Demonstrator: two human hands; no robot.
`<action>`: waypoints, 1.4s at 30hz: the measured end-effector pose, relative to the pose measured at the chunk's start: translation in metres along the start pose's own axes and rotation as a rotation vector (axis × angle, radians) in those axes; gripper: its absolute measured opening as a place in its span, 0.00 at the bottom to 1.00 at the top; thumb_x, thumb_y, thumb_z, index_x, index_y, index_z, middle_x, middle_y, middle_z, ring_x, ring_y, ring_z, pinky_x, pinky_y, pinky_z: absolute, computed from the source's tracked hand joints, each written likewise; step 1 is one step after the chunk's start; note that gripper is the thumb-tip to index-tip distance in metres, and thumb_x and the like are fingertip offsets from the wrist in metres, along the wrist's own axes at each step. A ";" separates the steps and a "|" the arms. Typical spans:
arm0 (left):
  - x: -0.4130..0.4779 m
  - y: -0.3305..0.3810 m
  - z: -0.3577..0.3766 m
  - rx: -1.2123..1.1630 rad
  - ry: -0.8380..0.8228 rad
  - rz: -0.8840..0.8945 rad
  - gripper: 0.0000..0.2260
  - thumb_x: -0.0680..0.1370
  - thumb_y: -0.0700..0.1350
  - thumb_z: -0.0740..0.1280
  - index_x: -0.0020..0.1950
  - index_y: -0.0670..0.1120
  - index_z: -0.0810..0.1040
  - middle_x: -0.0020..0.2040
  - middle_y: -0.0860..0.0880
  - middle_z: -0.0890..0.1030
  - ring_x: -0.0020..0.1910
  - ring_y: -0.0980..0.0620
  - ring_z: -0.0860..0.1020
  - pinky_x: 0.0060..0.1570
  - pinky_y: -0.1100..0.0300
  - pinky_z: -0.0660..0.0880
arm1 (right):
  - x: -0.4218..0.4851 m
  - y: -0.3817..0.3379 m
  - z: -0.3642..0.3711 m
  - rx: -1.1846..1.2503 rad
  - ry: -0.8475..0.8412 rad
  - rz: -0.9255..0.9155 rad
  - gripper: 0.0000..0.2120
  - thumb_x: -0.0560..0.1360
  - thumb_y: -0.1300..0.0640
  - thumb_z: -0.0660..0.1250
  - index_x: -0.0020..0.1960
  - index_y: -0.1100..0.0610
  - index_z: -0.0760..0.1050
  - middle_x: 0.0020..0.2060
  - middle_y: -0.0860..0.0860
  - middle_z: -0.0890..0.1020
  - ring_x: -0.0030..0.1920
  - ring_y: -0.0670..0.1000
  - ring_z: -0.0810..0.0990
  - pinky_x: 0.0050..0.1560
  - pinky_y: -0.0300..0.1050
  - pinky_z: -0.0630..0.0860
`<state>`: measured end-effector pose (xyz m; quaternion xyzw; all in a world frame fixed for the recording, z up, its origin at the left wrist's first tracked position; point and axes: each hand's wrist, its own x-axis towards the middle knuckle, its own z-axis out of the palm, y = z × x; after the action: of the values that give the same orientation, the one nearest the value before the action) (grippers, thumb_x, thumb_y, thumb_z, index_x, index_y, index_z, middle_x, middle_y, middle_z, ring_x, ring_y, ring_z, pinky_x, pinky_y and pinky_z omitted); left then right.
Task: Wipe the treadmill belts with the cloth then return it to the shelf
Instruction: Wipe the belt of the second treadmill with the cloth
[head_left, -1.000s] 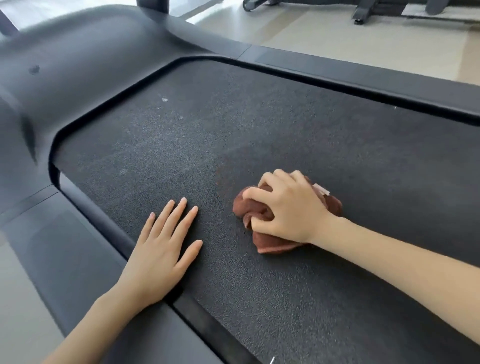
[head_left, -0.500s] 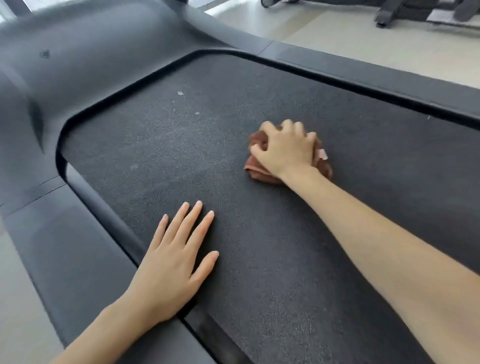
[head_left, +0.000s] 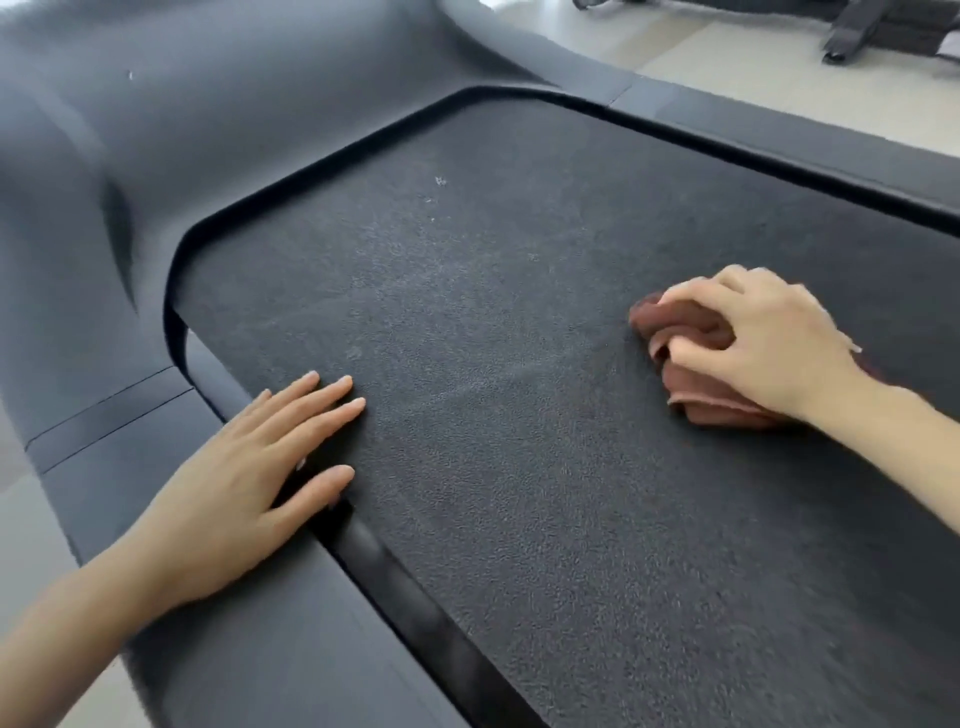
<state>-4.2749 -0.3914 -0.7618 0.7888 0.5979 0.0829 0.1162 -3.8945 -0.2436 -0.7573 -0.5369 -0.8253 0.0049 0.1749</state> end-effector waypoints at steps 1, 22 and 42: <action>0.000 0.001 0.001 0.012 -0.003 0.012 0.29 0.76 0.67 0.46 0.74 0.56 0.59 0.75 0.60 0.58 0.75 0.58 0.51 0.73 0.54 0.50 | 0.014 0.006 0.006 -0.042 0.032 0.133 0.19 0.70 0.42 0.63 0.58 0.48 0.76 0.51 0.56 0.78 0.56 0.61 0.74 0.55 0.57 0.68; 0.014 -0.086 -0.026 -0.054 0.050 -0.007 0.21 0.79 0.51 0.59 0.72 0.52 0.66 0.74 0.55 0.62 0.75 0.52 0.55 0.73 0.50 0.51 | -0.023 -0.158 0.023 -0.075 0.030 0.165 0.20 0.69 0.42 0.59 0.56 0.49 0.78 0.45 0.51 0.79 0.50 0.57 0.76 0.49 0.52 0.70; 0.014 -0.093 -0.014 0.125 0.162 -0.139 0.30 0.77 0.59 0.47 0.76 0.44 0.55 0.77 0.48 0.55 0.76 0.47 0.50 0.73 0.51 0.42 | 0.010 -0.278 0.067 -0.095 0.063 0.182 0.21 0.67 0.38 0.54 0.51 0.46 0.77 0.42 0.47 0.76 0.47 0.53 0.75 0.48 0.49 0.65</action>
<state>-4.3608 -0.3526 -0.7752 0.7419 0.6624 0.1008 0.0235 -4.1643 -0.3404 -0.7629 -0.6171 -0.7667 -0.0351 0.1739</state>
